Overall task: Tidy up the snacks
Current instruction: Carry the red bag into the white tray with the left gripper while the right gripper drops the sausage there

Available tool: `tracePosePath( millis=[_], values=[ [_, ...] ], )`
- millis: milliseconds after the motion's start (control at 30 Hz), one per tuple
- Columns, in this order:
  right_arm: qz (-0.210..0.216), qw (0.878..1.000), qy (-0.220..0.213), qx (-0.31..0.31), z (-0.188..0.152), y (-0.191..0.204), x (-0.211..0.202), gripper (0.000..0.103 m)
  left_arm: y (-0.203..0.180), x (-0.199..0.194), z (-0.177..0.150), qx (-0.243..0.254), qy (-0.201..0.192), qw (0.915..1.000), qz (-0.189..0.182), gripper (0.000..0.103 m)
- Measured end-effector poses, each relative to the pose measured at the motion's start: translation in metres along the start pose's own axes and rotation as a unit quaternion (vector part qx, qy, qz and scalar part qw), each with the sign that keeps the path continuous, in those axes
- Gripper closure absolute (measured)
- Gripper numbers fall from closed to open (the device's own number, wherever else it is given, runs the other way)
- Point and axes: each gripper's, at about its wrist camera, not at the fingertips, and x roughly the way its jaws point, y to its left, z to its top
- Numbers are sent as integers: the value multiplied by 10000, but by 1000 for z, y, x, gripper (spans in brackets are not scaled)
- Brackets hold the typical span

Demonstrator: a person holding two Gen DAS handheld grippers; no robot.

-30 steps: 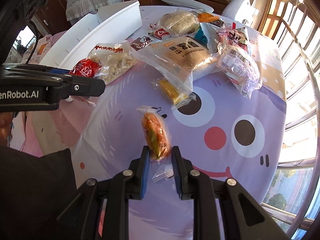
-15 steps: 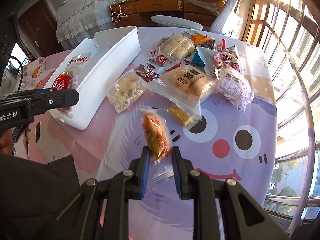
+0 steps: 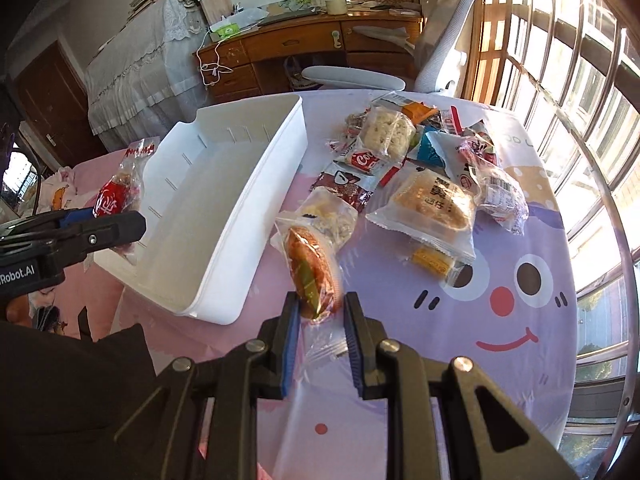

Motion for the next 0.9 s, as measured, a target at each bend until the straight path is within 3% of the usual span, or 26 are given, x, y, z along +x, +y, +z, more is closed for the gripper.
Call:
tracePosePath(
  millis=[567,900],
  values=[
    [96,9986,-465,222,18,109,20,81,113,-18,1,109,-11,9998,150,55],
    [223,9987,-447,-22,30,144,35,78,138,-11,1,-43,103,9994,329,51]
  ],
)
